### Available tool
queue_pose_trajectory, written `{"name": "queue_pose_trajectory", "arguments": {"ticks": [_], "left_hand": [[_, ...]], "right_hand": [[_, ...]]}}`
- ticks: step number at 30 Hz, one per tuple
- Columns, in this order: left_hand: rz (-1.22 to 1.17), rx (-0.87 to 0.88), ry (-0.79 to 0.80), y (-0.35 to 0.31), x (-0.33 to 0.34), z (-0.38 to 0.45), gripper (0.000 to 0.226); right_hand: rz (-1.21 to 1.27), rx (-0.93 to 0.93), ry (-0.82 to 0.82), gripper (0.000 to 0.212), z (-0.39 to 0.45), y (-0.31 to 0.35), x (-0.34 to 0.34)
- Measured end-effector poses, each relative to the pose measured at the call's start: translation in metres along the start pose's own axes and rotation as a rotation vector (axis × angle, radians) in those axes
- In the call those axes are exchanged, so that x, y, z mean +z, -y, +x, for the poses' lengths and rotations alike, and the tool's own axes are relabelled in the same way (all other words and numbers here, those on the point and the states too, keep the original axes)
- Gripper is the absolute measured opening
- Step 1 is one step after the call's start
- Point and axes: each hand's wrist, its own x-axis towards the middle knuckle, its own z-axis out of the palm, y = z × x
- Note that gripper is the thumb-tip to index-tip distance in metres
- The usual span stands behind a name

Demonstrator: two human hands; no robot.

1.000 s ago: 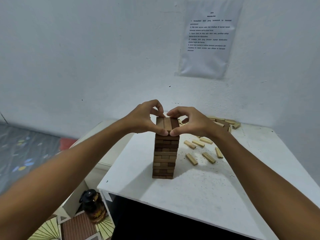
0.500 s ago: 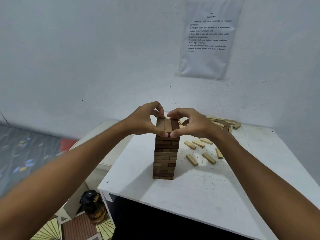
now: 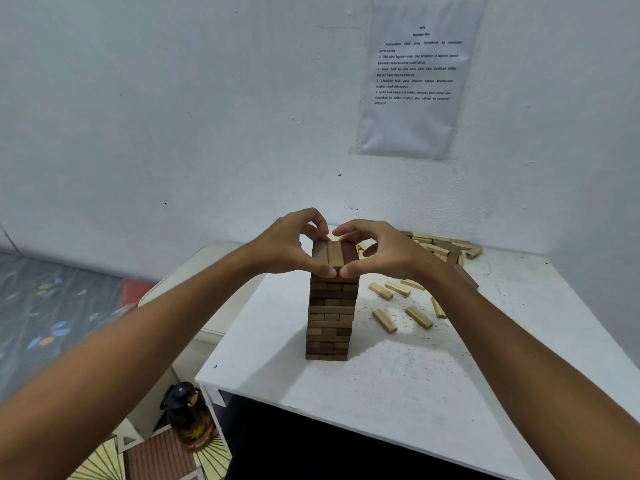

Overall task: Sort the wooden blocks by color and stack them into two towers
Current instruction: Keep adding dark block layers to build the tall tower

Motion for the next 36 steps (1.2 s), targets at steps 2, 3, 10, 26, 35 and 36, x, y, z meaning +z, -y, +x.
{"name": "queue_pose_trajectory", "arguments": {"ticks": [2, 3, 10, 26, 35, 36], "left_hand": [[0.001, 0.0, 0.002, 0.0, 0.0, 0.0, 0.068], [0.002, 0.001, 0.002, 0.001, 0.0, 0.001, 0.069], [0.01, 0.0, 0.009, 0.003, 0.0, 0.001, 0.067], [-0.014, 0.015, 0.033, 0.002, -0.002, 0.0, 0.071], [0.008, 0.07, -0.061, -0.005, -0.004, 0.005, 0.05], [0.012, 0.081, -0.07, -0.008, -0.004, 0.007, 0.05]], "right_hand": [[0.004, 0.002, 0.002, 0.068, 0.0, -0.001, 0.0], [0.007, 0.003, 0.002, 0.068, 0.001, -0.001, 0.0], [0.019, 0.009, 0.004, 0.068, 0.0, -0.001, 0.0], [0.015, -0.001, 0.026, 0.068, -0.002, 0.003, -0.001], [0.064, -0.022, -0.029, 0.048, -0.004, 0.006, -0.01], [0.063, -0.02, -0.042, 0.047, -0.005, 0.007, -0.012]]}}
